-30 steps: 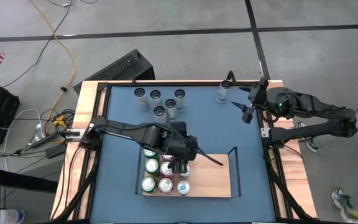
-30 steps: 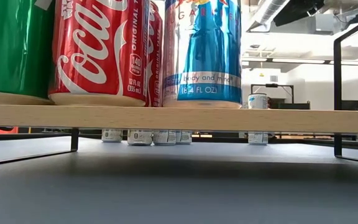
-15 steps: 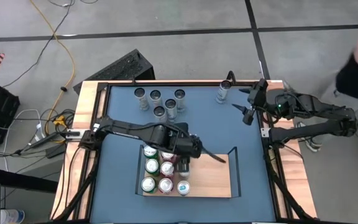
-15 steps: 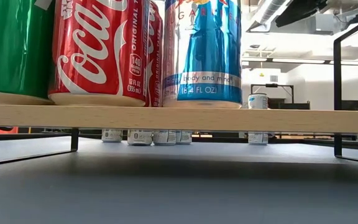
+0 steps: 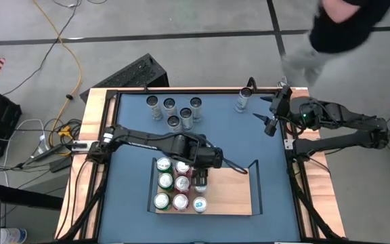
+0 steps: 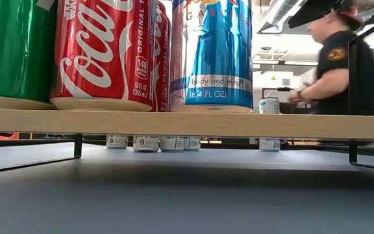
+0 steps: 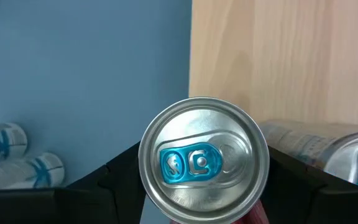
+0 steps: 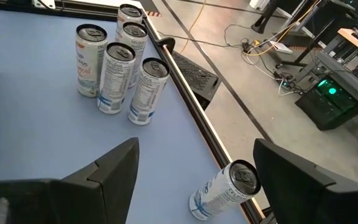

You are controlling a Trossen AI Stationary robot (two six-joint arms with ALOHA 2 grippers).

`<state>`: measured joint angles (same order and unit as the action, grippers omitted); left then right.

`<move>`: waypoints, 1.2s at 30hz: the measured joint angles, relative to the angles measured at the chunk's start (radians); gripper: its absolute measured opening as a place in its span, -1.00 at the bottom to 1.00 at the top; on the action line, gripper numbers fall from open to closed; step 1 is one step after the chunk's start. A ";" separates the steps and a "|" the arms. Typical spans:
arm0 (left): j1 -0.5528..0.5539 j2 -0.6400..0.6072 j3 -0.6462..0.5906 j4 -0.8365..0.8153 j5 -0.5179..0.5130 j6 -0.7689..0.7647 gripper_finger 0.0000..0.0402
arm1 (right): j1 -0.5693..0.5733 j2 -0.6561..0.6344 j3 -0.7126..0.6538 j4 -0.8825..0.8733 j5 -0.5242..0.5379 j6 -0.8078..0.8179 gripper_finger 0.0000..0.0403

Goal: Place canned beverage on shelf
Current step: Put the blue soda can on the shelf aligned with the other blue soda cans

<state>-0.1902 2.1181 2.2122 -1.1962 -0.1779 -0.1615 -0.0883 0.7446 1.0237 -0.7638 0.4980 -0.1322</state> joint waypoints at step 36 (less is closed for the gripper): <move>0.008 -0.228 -0.391 0.264 0.034 -0.034 0.15 | -0.067 0.001 0.000 0.015 0.000 -0.007 0.52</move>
<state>-0.1818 1.8902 1.8214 -0.9318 -0.1436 -0.1959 -0.1551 0.7456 1.0237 -0.7484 0.4984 -0.1394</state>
